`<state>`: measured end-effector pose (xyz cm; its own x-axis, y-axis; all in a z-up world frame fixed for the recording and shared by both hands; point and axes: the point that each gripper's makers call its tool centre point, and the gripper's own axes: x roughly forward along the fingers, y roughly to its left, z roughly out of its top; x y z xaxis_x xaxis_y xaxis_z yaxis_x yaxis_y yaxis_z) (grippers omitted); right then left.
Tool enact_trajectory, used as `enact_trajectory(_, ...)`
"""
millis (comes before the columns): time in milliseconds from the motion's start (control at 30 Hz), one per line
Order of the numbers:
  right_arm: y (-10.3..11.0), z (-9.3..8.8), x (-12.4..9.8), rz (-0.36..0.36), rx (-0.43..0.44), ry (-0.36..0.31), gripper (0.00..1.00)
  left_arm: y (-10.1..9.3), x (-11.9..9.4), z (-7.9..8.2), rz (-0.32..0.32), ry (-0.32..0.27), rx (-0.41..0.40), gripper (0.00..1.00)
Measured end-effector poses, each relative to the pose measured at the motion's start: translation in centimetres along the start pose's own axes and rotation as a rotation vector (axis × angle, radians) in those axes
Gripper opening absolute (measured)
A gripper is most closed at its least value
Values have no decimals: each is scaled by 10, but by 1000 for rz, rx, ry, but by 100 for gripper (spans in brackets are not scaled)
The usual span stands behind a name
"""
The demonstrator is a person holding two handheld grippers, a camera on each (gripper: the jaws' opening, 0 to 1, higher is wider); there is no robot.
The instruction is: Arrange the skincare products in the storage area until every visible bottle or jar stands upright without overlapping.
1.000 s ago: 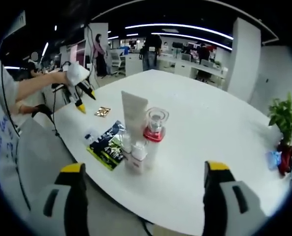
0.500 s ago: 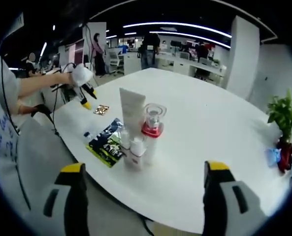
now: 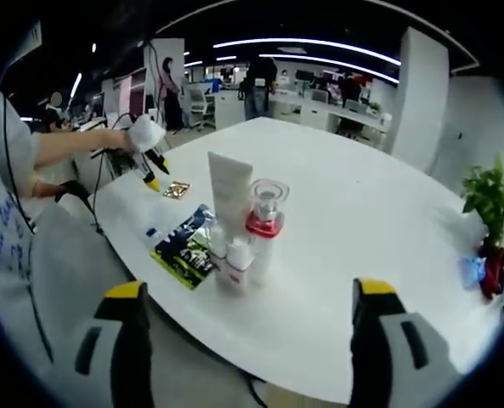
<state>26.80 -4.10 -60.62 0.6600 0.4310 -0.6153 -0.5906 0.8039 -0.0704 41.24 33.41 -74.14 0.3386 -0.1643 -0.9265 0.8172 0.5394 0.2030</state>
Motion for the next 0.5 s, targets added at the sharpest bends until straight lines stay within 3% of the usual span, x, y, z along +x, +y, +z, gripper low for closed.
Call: enact_trajectory(500, 0, -2, 0, 0, 8, 1, 100, -8, 7, 15, -18, -26, 22, 37)
